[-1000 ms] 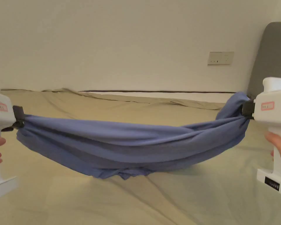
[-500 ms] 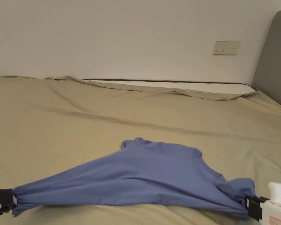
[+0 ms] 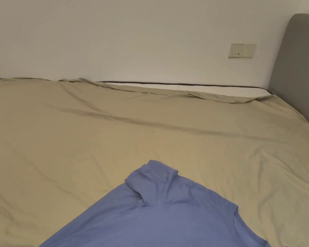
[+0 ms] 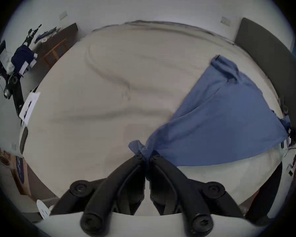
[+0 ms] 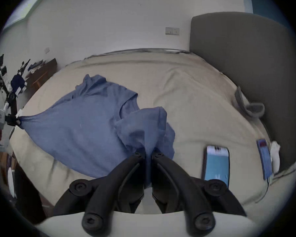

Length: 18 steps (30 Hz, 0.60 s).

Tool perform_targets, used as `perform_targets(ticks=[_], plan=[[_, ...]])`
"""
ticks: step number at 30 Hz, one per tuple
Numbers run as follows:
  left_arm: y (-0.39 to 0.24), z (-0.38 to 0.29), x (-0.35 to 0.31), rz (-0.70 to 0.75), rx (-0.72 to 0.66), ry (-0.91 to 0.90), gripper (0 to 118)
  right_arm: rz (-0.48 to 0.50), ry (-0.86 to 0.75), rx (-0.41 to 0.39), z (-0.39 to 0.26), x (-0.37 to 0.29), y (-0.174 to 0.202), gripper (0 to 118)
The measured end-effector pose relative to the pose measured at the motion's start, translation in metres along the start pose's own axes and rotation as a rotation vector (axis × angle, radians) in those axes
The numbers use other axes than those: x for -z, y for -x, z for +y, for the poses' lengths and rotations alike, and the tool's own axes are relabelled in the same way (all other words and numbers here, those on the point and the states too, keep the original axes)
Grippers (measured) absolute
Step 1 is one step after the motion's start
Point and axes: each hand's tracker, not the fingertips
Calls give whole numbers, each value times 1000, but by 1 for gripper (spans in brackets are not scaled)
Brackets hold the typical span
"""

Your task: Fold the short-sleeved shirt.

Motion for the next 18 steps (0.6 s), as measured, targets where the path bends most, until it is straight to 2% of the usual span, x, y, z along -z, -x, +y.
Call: perform_targets(ticks=[3,4,5,6,7,9,12,13,14,15,16,17,18], plan=[[-6,-10,15,-4,-18,49,3,11,32,-4,-6,14,4,7],[-8,-12,16,-27,-39,63,3,-12,53,-26,-3,14,8,15],[-9,-13,12,-35,-69,57,14,-59,50,-55,7,6,17,37],[-9,-10,1,-50,-91,75,64,-91,48,-69,11,2,21,90],[-9,-11,-8,-63,-113,102,91,-66,47,-71,14,-7,23,106],[-6,-15,-48,-70,-130,4,91,-70,8,-62,22,-37,23,107],[5,-26,-115,51,-91,-141,91,-58,-97,-50,36,-81,39,107],[1,-31,-139,66,-91,-192,89,-34,-120,-54,40,-91,43,106],[-7,-46,-164,59,-117,-263,74,6,-143,-69,42,-99,52,101],[-13,-58,-182,41,-137,-352,19,46,-181,-85,42,-107,63,64],[-17,-63,-188,15,-173,-391,0,74,-211,-101,42,-111,74,17],[-20,-68,-191,25,-239,-430,0,99,-219,-92,40,-108,81,3],[-26,-72,-193,8,-266,-378,0,85,-236,-60,37,-107,90,3]])
